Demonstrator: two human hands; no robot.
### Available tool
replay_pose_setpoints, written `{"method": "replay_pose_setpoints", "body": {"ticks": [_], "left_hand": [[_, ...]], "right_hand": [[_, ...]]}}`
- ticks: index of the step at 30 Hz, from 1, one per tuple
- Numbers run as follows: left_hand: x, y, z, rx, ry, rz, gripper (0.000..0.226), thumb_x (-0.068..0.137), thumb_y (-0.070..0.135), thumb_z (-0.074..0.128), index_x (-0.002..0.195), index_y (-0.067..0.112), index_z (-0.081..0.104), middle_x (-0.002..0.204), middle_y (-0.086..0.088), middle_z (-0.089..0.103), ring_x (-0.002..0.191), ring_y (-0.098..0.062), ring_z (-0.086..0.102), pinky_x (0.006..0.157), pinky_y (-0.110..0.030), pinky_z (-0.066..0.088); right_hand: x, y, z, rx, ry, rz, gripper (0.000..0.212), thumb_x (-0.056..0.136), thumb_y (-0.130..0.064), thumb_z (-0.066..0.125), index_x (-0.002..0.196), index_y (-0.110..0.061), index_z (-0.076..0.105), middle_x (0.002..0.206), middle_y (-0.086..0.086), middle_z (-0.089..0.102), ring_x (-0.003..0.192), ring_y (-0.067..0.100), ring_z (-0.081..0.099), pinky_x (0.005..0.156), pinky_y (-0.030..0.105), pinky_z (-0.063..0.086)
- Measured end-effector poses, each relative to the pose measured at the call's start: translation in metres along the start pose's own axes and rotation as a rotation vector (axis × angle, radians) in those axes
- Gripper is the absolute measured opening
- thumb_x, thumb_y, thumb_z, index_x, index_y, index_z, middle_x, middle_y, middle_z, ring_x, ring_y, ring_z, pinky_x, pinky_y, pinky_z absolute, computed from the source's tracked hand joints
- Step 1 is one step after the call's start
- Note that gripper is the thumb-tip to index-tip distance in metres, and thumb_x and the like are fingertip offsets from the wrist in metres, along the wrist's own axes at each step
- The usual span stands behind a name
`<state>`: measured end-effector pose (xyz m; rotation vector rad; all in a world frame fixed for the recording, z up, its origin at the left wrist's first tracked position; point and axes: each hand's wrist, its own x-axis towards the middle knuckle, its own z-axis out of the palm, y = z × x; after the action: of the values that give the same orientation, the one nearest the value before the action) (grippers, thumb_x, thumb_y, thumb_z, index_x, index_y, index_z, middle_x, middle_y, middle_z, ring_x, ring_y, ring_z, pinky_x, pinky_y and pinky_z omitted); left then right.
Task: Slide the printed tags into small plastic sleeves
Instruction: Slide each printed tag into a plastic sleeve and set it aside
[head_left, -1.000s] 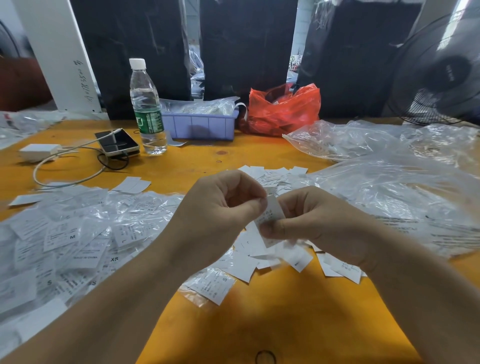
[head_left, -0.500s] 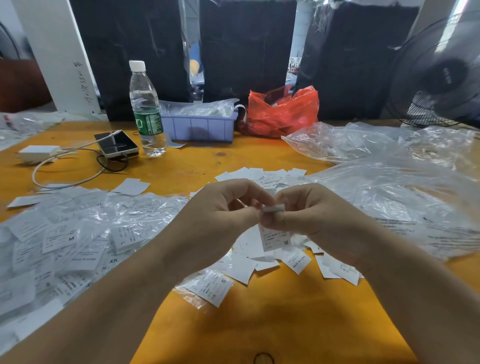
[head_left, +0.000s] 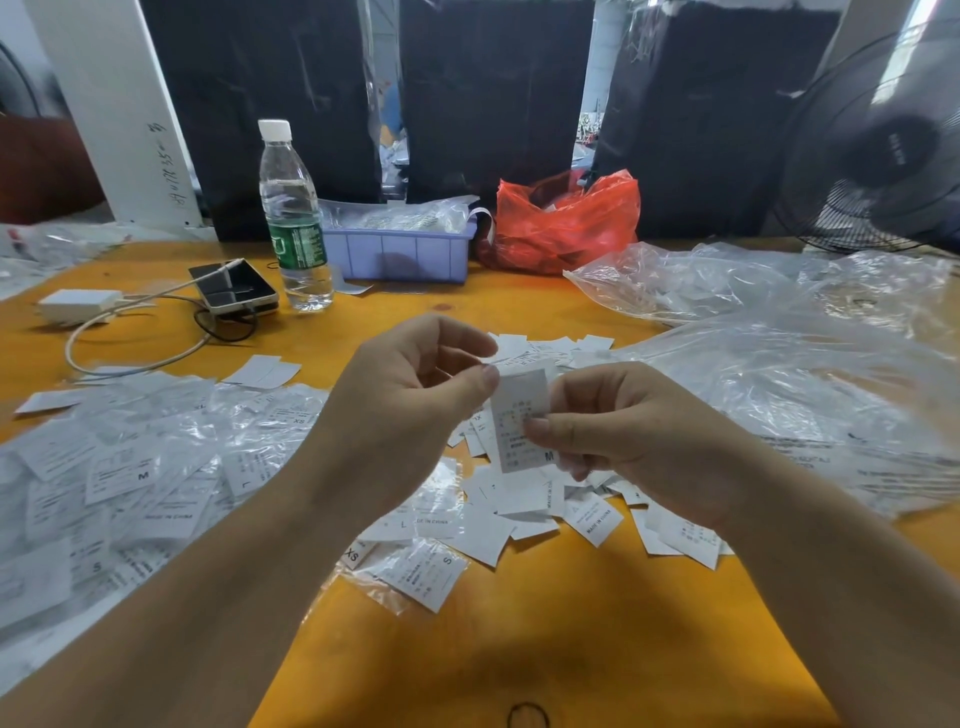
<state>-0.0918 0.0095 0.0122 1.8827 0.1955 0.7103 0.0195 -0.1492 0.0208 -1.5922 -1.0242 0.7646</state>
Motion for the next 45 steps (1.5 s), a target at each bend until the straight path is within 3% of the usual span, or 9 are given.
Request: {"method": "replay_pose_setpoints", "body": {"ticks": [6,12,17,25,30,35,39,42,45], "left_hand": [[0.000,0.003,-0.001,0.001,0.073,0.023,0.012,0.087,0.019,0.069,0.085,0.030,0.064,0.079,0.008,0.071,0.063,0.001,0.060,0.053,-0.010,0.046],[0.000,0.005,-0.002,-0.039,0.120,0.035,0.009,0.086,0.019,0.070,0.085,0.027,0.065,0.077,0.009,0.071,0.062,0.001,0.059,0.054,-0.010,0.046],[-0.002,0.001,0.001,0.029,-0.026,0.006,0.011,0.090,0.029,0.064,0.082,0.023,0.070,0.072,0.010,0.068,0.059,0.001,0.055,0.053,-0.012,0.045],[-0.002,0.000,0.002,0.060,-0.107,0.030,0.005,0.083,0.024,0.073,0.079,0.022,0.072,0.076,0.001,0.070,0.077,-0.022,0.065,0.067,-0.036,0.058],[-0.004,0.000,0.004,0.061,-0.207,-0.050,0.004,0.082,0.025,0.074,0.082,0.022,0.072,0.083,-0.007,0.072,0.085,-0.028,0.068,0.078,-0.050,0.057],[-0.003,0.000,0.005,0.073,-0.198,-0.039,0.003,0.083,0.023,0.073,0.081,0.025,0.073,0.077,-0.011,0.068,0.066,-0.014,0.059,0.070,-0.042,0.053],[-0.003,-0.008,0.005,0.189,-0.209,-0.048,0.005,0.085,0.026,0.073,0.080,0.027,0.072,0.076,-0.002,0.070,0.073,-0.020,0.065,0.068,-0.038,0.054],[-0.003,-0.018,0.003,0.406,-0.239,-0.099,0.005,0.083,0.040,0.070,0.084,0.036,0.067,0.080,0.015,0.067,0.071,0.000,0.061,0.058,-0.017,0.045],[-0.005,-0.024,0.002,0.621,-0.367,-0.127,0.025,0.080,0.051,0.066,0.102,0.041,0.061,0.096,0.022,0.057,0.085,0.008,0.053,0.065,-0.016,0.040]], "right_hand": [[-0.001,0.001,-0.002,-0.078,0.034,-0.011,0.010,0.086,-0.009,0.068,0.082,-0.013,0.076,0.089,0.020,0.070,0.062,0.012,0.055,0.062,0.027,0.046],[0.000,0.003,-0.003,-0.107,0.052,0.013,0.007,0.086,-0.010,0.068,0.084,-0.007,0.074,0.081,0.009,0.072,0.063,0.012,0.056,0.062,0.026,0.048],[0.000,0.001,-0.002,-0.055,0.036,-0.002,0.008,0.076,-0.023,0.071,0.075,-0.015,0.074,0.073,0.006,0.068,0.062,0.012,0.055,0.059,0.023,0.047],[0.000,0.003,0.000,-0.116,0.184,-0.172,0.025,0.071,-0.042,0.067,0.078,-0.020,0.074,0.078,0.006,0.069,0.069,0.012,0.056,0.062,0.026,0.047],[-0.001,0.002,0.001,-0.133,0.274,-0.289,0.023,0.076,-0.035,0.067,0.083,-0.015,0.075,0.077,0.009,0.070,0.070,0.015,0.059,0.062,0.023,0.048],[-0.001,0.003,0.000,-0.213,0.299,-0.275,0.011,0.082,-0.025,0.071,0.083,-0.015,0.075,0.071,-0.003,0.069,0.065,0.006,0.059,0.060,0.017,0.048],[0.001,0.009,-0.003,-0.471,0.283,-0.191,0.006,0.084,-0.026,0.072,0.089,-0.023,0.073,0.080,-0.007,0.069,0.073,0.010,0.063,0.065,0.027,0.054],[0.002,0.017,-0.002,-0.618,0.230,-0.105,0.011,0.085,-0.027,0.071,0.096,-0.028,0.070,0.087,-0.011,0.065,0.078,0.006,0.061,0.067,0.025,0.053],[0.002,0.022,0.000,-0.707,0.170,-0.033,0.016,0.086,-0.030,0.069,0.102,-0.033,0.068,0.094,-0.016,0.061,0.086,0.002,0.059,0.074,0.024,0.051]]}}
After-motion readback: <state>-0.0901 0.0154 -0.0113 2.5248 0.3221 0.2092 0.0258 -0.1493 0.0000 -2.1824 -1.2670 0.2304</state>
